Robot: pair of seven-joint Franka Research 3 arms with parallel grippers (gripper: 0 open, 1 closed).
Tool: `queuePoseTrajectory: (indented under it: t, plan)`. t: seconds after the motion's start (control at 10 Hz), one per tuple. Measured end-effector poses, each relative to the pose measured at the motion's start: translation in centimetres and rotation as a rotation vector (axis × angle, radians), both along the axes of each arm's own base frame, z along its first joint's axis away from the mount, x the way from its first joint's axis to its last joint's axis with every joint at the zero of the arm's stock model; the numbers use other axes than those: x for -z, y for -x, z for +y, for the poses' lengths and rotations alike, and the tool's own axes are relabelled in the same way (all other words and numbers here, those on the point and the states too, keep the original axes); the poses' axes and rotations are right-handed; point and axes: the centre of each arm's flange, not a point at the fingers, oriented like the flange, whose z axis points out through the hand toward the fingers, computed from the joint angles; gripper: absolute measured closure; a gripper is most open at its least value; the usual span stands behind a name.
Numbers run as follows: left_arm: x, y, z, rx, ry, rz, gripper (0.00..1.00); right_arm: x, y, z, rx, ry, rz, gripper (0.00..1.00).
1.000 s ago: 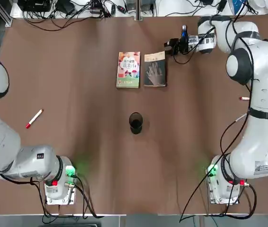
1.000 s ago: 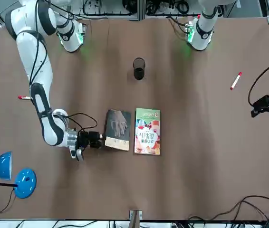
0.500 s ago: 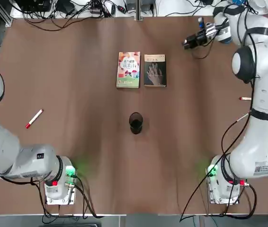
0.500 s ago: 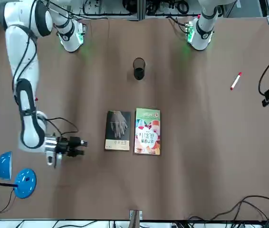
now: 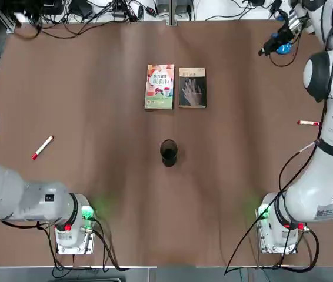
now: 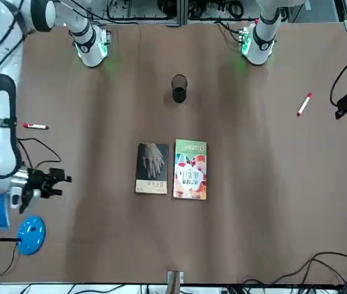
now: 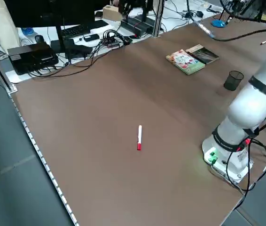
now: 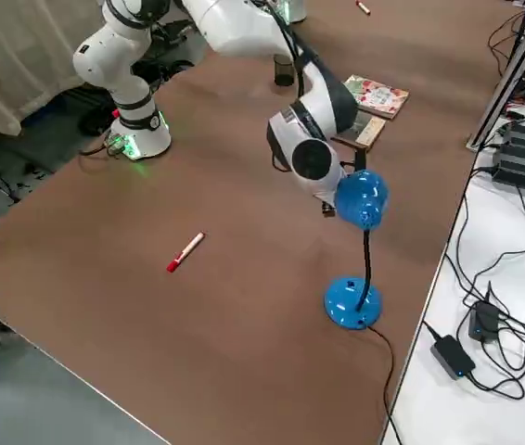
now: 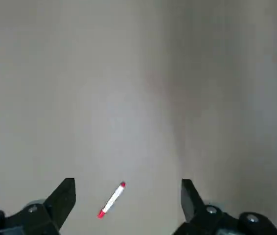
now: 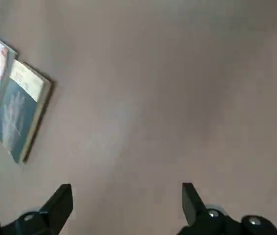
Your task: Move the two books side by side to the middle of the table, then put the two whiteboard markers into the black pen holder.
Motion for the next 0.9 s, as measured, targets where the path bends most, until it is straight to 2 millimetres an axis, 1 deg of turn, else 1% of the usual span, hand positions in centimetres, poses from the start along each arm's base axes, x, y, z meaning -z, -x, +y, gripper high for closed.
queuePoseTrajectory:
  t: [0.1, 0.2, 0.3, 0.4, 0.5, 0.7, 0.8, 0.9]
  plan:
    - [3.2, 2.5, 2.8, 0.049, 0.021, 0.011, 0.03, -0.2, 1.3, -2.1, 0.016, 0.035, 0.024, 0.01]
    - [6.6, 4.9, 4.8, 0.111, 0.049, 0.039, 0.00, -0.3, 2.8, -3.9, 0.036, 0.056, 0.048, 0.01]
    - [9.6, 6.8, 6.5, 0.183, 0.074, 0.057, 0.00, -0.1, 4.3, -5.3, 0.058, 0.061, 0.072, 0.01]
    - [12.0, 8.3, 8.2, 0.261, 0.091, 0.058, 0.00, 0.5, 5.8, -6.2, 0.080, 0.056, 0.098, 0.01]
    - [14.1, 9.5, 9.6, 0.327, 0.098, 0.045, 0.00, 1.3, 7.1, -6.5, 0.095, 0.046, 0.124, 0.01]
    - [18.5, 12.0, 11.4, 0.410, 0.063, 0.050, 0.00, 3.2, 9.0, -6.2, 0.165, 0.038, 0.202, 0.01]
    - [20.5, 13.3, 11.8, 0.431, 0.040, 0.063, 0.00, 3.5, 9.4, -6.2, 0.228, 0.049, 0.235, 0.01]
    - [22.3, 14.3, 11.9, 0.459, 0.032, 0.072, 0.00, 3.3, 9.9, -6.5, 0.314, 0.068, 0.253, 0.01]
